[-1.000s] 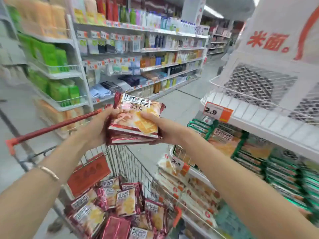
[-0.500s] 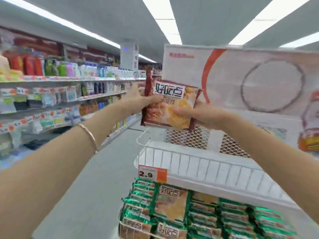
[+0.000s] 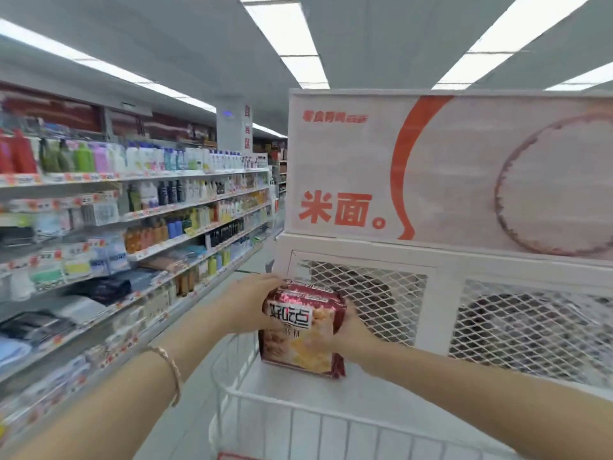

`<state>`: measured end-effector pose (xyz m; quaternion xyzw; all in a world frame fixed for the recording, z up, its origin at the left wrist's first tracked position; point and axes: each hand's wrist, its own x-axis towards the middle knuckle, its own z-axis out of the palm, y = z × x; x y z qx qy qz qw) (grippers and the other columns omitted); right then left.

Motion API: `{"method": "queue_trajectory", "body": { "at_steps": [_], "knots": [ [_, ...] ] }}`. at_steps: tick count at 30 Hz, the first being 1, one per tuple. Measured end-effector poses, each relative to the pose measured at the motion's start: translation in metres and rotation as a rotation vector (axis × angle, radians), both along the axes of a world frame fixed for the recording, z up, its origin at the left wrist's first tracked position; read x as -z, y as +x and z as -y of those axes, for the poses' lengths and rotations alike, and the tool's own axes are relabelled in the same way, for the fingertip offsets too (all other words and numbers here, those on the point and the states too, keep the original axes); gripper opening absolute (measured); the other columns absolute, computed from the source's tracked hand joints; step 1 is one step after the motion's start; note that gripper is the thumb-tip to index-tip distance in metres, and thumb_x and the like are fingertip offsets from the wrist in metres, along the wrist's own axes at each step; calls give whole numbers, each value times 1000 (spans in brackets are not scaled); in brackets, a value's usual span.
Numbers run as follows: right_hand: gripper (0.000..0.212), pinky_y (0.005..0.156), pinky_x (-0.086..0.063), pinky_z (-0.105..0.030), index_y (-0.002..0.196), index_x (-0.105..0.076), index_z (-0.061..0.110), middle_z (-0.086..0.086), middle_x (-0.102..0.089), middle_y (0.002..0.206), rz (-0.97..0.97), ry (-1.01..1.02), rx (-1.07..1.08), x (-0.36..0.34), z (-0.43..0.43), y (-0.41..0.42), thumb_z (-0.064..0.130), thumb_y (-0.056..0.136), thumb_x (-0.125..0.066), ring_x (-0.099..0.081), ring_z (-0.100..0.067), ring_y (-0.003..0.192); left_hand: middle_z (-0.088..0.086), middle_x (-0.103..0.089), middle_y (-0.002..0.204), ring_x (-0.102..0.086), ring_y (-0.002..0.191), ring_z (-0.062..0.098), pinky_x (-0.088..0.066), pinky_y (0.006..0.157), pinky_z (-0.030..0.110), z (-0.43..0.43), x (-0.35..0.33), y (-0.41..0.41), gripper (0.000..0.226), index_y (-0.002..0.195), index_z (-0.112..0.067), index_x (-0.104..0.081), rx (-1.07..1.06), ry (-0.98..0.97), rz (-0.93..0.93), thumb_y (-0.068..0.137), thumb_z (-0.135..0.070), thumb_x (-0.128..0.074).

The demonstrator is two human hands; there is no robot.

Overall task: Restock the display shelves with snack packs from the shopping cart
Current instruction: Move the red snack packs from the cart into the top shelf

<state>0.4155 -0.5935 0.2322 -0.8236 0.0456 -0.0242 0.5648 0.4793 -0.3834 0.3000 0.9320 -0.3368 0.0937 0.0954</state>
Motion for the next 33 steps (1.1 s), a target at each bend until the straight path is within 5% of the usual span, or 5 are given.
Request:
{"method": "queue_trajectory", "body": {
  "at_steps": [4, 9, 14, 23, 33],
  "knots": [
    [128, 109, -45, -40, 153, -10, 31, 2, -53, 144, 83, 9, 22, -7, 2, -9, 34, 59, -96, -58, -13, 124, -11, -6, 166, -9, 153, 14, -13, 124, 42, -10, 5, 5, 108, 157, -40, -16, 3, 55, -65, 71, -66, -76],
    [99, 123, 10, -43, 153, 13, 49, 7, 6, 167, 742, -1210, -198, -16, 15, -27, 72, 83, -53, 10, -14, 154, -7, 25, 162, 18, 152, 15, 2, 125, 45, -9, 13, 6, 118, 152, -47, 18, 30, 227, -1, 76, -68, -70],
    [88, 121, -15, -57, 159, -3, 32, -14, -33, 160, 636, -1656, -251, -11, 26, 10, 80, 87, -20, -32, -36, 147, -4, 22, 164, 15, 152, 14, -1, 125, 48, 6, 14, 18, 116, 151, -42, 23, 27, 349, 94, 79, -72, -63],
    [87, 125, 0, -47, 158, -5, 38, -9, -16, 166, 402, -1451, -383, -35, 20, -7, 81, 86, -27, -10, -28, 153, -15, 11, 166, -18, 151, 17, -25, 120, 41, -7, 9, 7, 115, 156, -48, 4, 22, 15, -237, 73, -66, -74],
    [61, 115, -30, -46, 157, -27, 19, -6, -46, 152, 575, -831, -291, -69, -102, -90, 42, 104, -45, -40, -23, 138, 0, -34, 160, -38, 143, 23, -30, 118, 44, -168, 59, -88, 84, 158, -30, -18, -334, -539, -415, 90, -72, -40]
  ]
}}
